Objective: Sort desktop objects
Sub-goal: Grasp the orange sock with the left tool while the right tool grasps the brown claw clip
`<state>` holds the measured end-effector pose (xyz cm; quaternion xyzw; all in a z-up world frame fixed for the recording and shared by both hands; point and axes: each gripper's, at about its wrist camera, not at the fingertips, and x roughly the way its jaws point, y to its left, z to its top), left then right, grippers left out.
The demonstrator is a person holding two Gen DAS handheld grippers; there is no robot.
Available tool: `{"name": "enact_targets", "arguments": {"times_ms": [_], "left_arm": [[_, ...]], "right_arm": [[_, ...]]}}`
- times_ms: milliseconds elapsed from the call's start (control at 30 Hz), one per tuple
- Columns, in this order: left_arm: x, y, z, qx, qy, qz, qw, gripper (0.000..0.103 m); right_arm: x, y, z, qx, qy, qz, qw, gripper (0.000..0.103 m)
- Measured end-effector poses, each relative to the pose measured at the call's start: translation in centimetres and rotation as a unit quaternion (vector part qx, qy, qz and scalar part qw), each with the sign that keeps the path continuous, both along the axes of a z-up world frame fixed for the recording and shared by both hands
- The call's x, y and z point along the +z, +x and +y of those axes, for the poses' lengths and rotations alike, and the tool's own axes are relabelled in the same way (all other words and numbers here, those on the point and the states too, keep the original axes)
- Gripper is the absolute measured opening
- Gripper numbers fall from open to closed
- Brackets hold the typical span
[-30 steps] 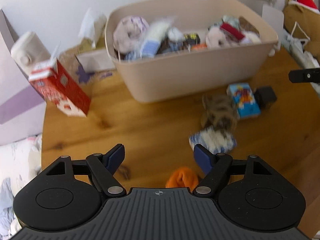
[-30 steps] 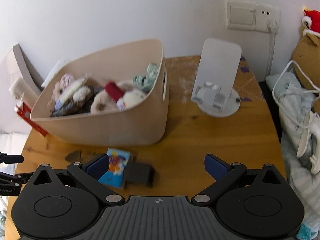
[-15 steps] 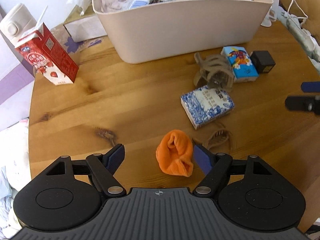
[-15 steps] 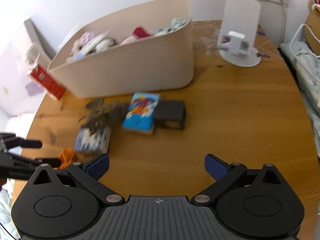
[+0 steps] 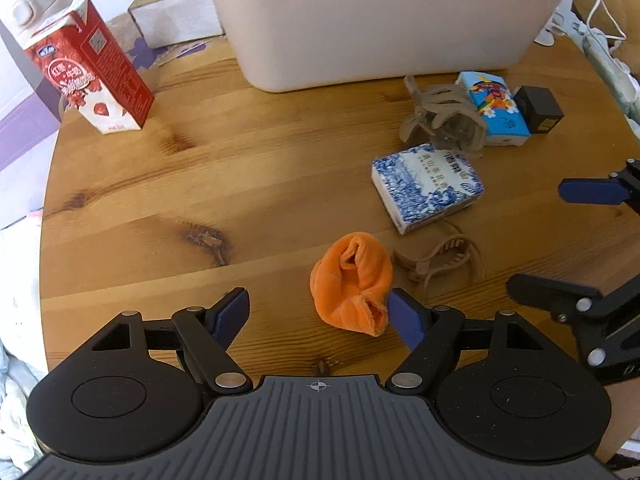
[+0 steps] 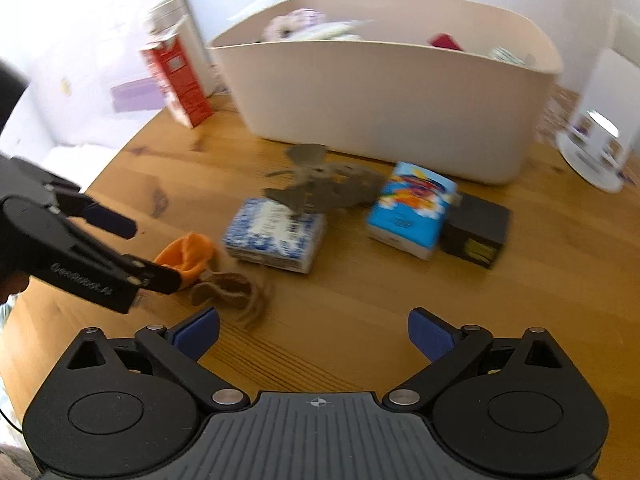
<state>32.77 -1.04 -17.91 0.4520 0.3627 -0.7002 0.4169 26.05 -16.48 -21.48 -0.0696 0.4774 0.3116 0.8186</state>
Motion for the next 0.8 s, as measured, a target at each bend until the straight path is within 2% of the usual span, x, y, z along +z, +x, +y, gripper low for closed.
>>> {"name": "enact_targets", "arguments": {"times_ms": [400, 533, 700, 800], "left_arm": [[-1.1, 0.0, -0.7, -0.018, 0.006, 0.015, 0.9997, 0.077], [-1.5, -0.1, -1.1, -0.018, 0.007, 0.017, 0.9997, 0.077], [-1.5, -0.1, -1.4, -0.022, 0.0, 0.029, 0.9993, 0.077], [-1.3, -0.1, -1.4, -0.026, -0.004, 0.036, 0.999, 0.07]], "right_arm": [[-0.8, 0.2, 3.5, 0.036, -0.012, -0.005, 0.999, 0.089], [-1.1, 0.3, 4.2, 0.043, -0.02, -0.002, 0.999, 0.08], [-1.5, 0.4, 4.7, 0.048, -0.025, -0.001, 0.999, 0.074], [-1.4, 0.5, 5.0, 0.055, -0.025, -0.003, 0.998, 0.067]]}}
